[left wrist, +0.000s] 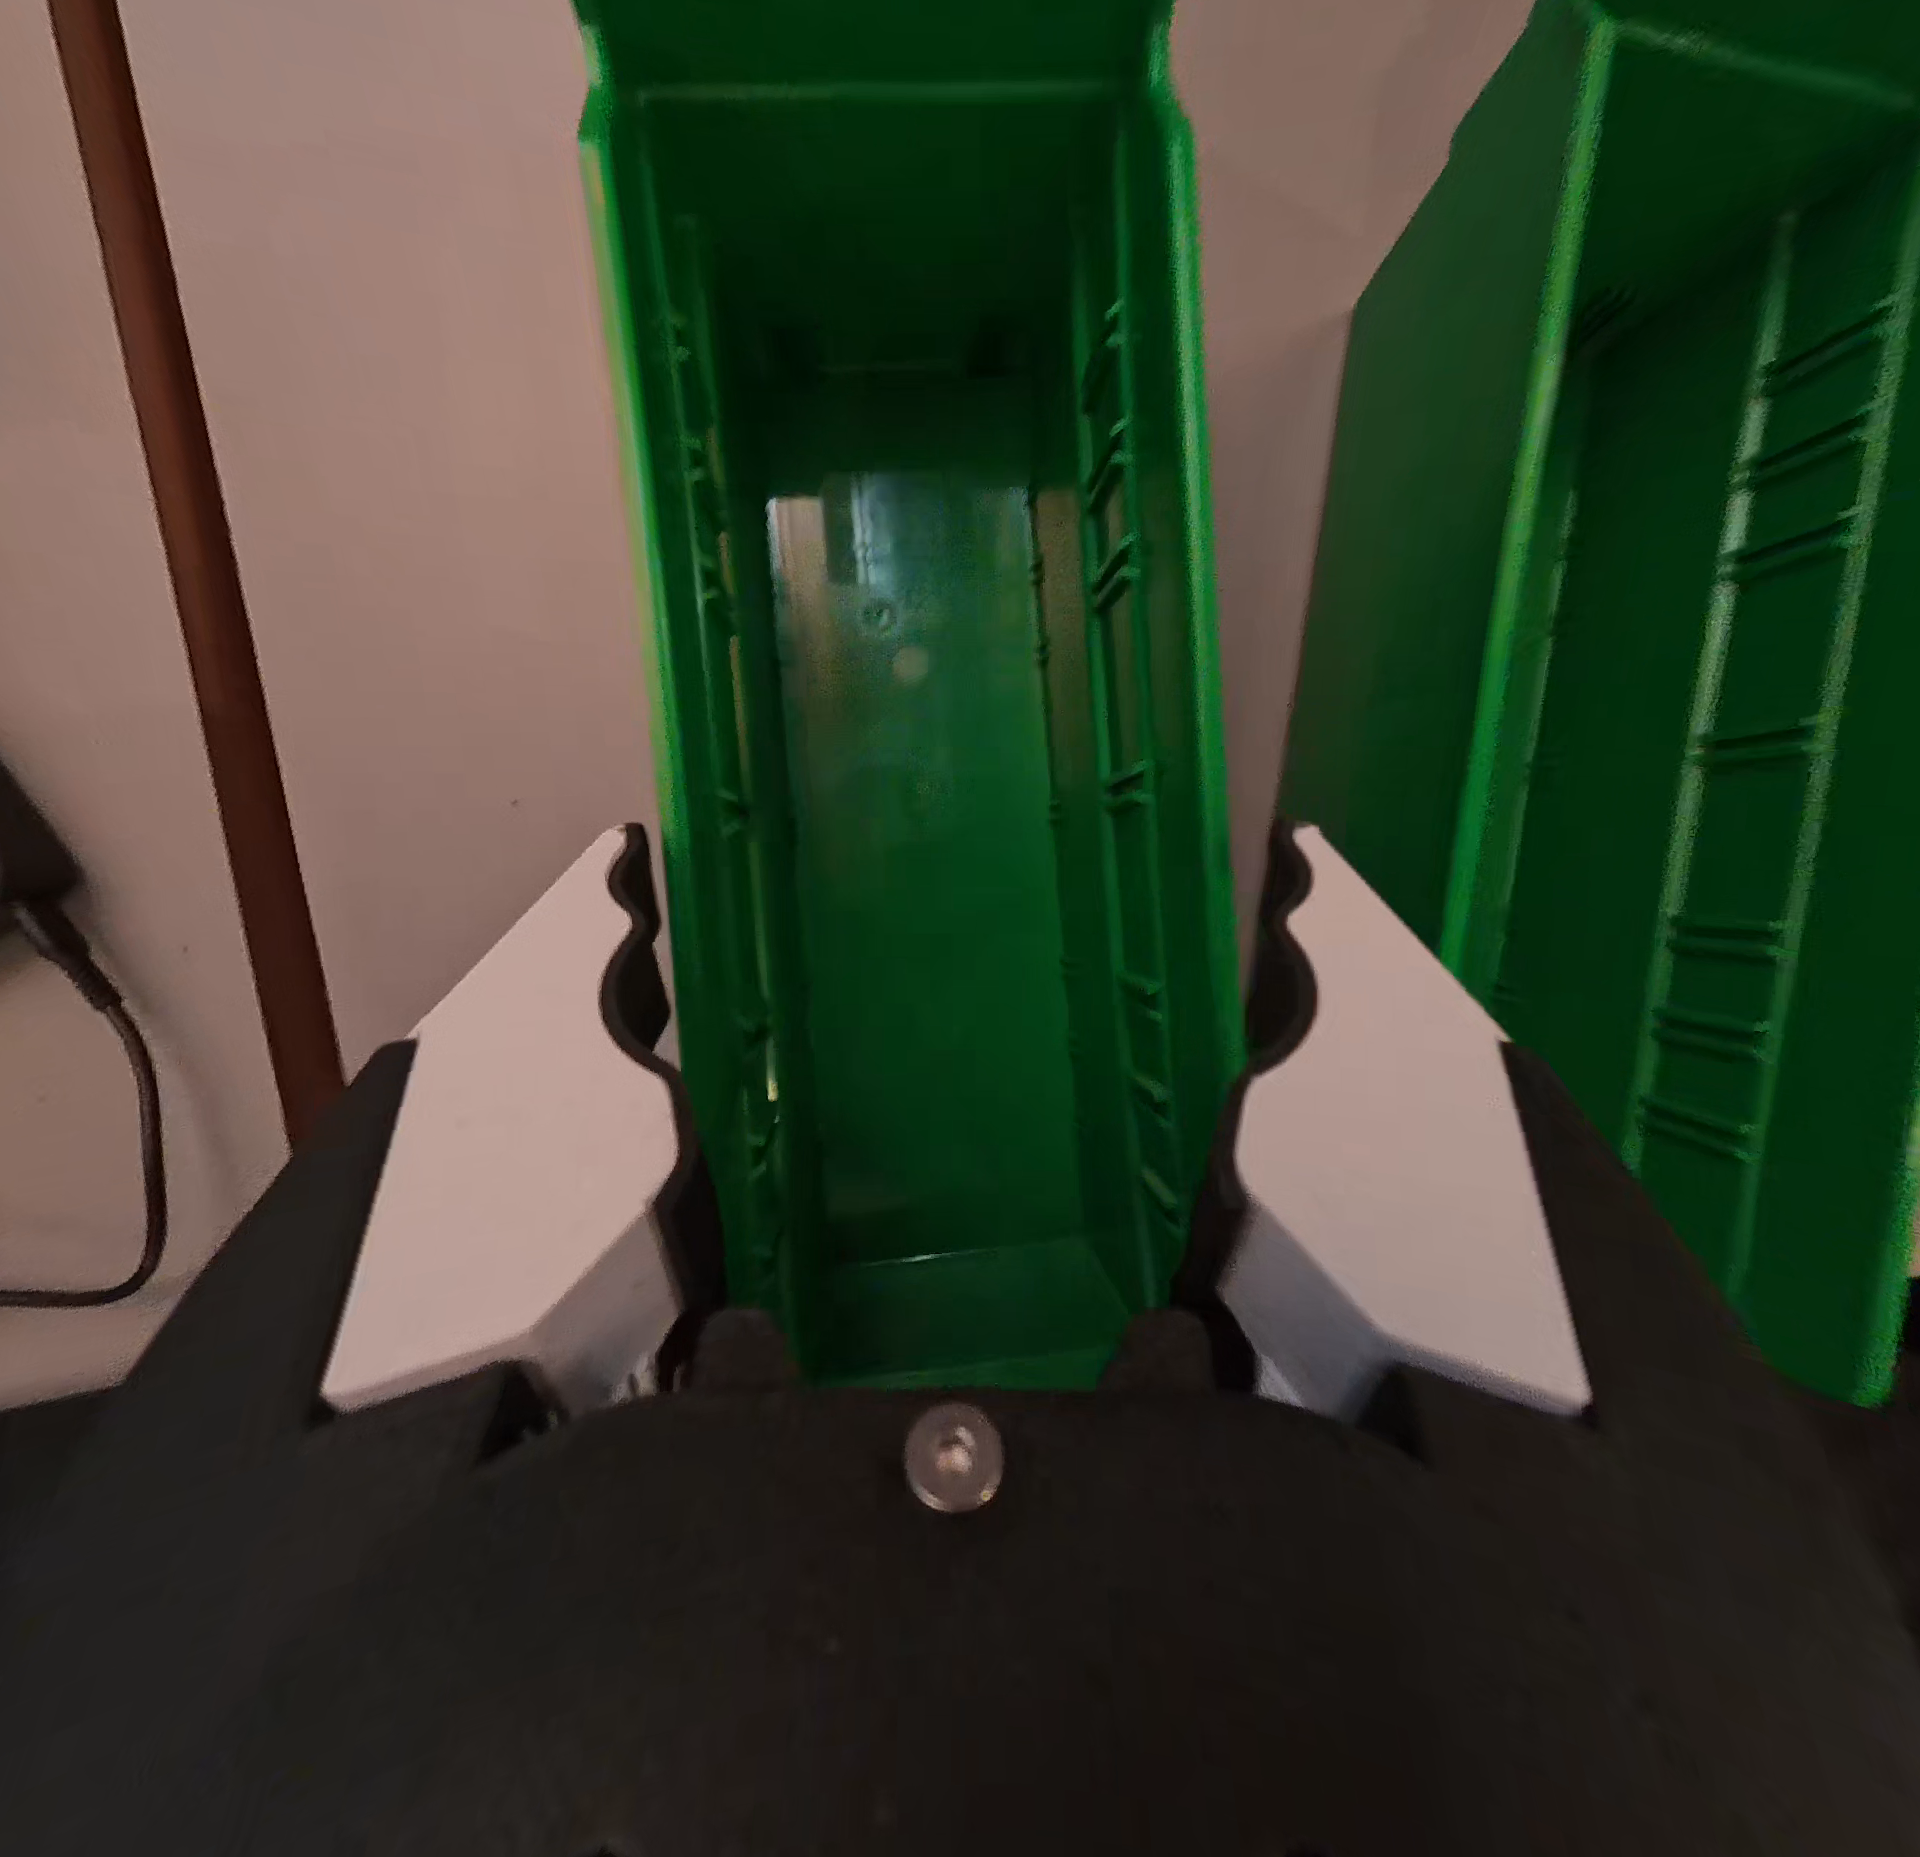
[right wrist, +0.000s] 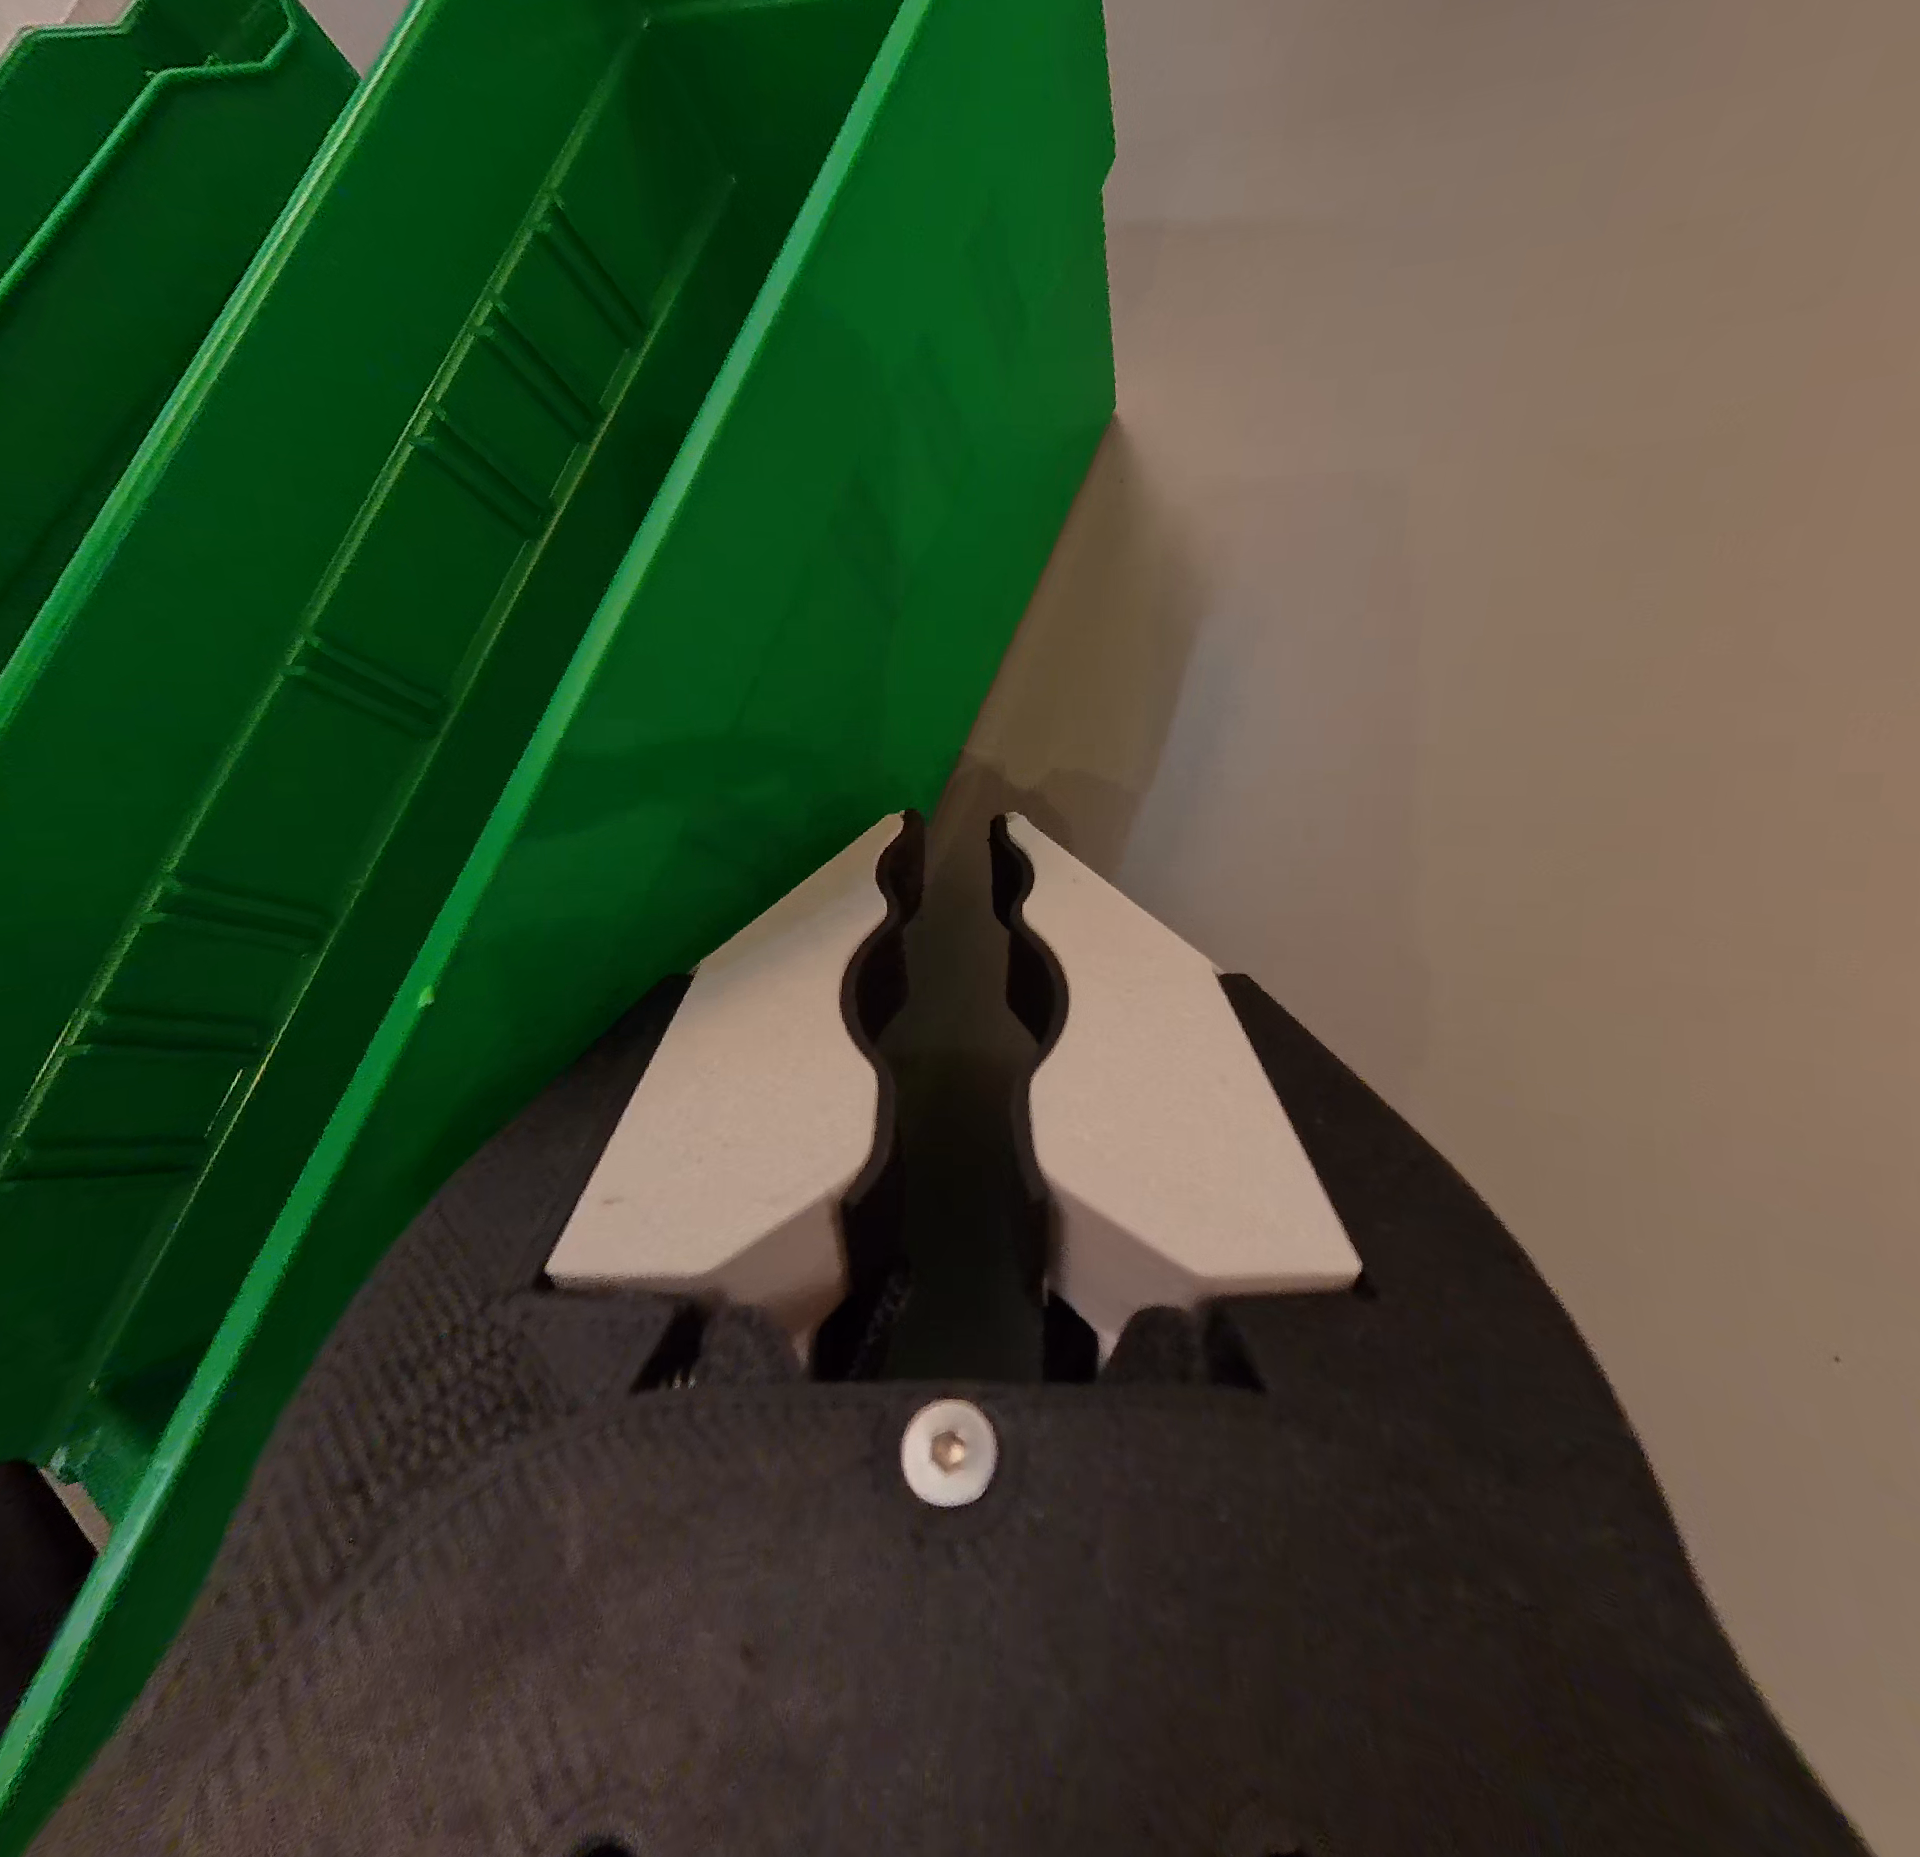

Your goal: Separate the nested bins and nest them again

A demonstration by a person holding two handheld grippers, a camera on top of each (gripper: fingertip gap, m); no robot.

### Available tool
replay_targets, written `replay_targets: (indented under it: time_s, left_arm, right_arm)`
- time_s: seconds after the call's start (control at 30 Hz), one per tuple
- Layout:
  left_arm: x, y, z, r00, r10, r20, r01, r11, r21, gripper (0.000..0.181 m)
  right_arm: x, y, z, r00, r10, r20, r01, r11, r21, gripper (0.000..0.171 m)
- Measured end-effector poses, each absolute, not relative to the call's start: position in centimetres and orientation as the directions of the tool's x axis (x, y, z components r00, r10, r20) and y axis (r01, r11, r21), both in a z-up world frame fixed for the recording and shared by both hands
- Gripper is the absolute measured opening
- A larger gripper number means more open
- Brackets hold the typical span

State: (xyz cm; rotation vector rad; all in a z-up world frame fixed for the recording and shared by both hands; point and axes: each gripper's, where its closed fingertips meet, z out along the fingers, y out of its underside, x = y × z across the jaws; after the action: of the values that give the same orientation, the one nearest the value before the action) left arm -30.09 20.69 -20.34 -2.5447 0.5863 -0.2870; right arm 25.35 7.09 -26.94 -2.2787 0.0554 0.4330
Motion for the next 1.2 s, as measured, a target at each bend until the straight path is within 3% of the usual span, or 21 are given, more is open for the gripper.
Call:
replay_targets:
  time_s: [0.17, 0.3, 0.43, 0.6, 0.8, 1.0, 1.13, 1.2]
  left_arm:
    - [-28.5, 20.1, -16.9, 0.871, -0.483, 0.093, -0.321, -0.702, -0.636, 0.126]
    - [-25.0, 17.6, -14.9, 0.812, -0.582, 0.048, -0.410, -0.628, -0.661, 0.108]
    - [-21.4, 16.0, -15.1, 0.747, -0.664, -0.041, -0.540, -0.568, -0.621, 0.086]
    - [-20.4, 17.3, -18.1, 0.702, -0.692, -0.168, -0.674, -0.570, -0.470, 0.074]
    - [-21.0, 18.3, -21.8, 0.711, -0.683, -0.166, -0.695, -0.645, -0.318, 0.057]
    - [-20.4, 18.3, -22.7, 0.733, -0.665, -0.145, -0.670, -0.668, -0.324, 0.034]
    - [-21.1, 18.6, -21.5, 0.717, -0.642, -0.271, -0.696, -0.643, -0.318, 0.049]
    - [-21.1, 19.3, -20.7, 0.726, -0.627, -0.281, -0.685, -0.627, -0.371, 0.052]
  right_arm:
    - [25.3, 7.1, -26.9, 0.940, 0.099, -0.327, -0.176, -0.680, -0.711, 0.012]
    - [25.3, 7.1, -26.9, 0.940, 0.098, -0.326, -0.176, -0.680, -0.712, 0.012]
    - [25.3, 7.1, -26.9, 0.941, 0.100, -0.323, -0.172, -0.681, -0.712, 0.012]
    - [25.2, 7.0, -26.9, 0.941, 0.103, -0.324, -0.170, -0.683, -0.711, 0.012]
    - [25.3, 7.1, -26.9, 0.937, 0.102, -0.333, -0.178, -0.681, -0.710, 0.011]
    - [25.4, 7.1, -26.9, 0.935, 0.102, -0.339, -0.183, -0.680, -0.710, 0.011]
    - [25.3, 7.1, -26.9, 0.935, 0.102, -0.339, -0.183, -0.680, -0.710, 0.011]
    - [25.3, 7.1, -26.9, 0.937, 0.103, -0.335, -0.179, -0.681, -0.710, 0.011]
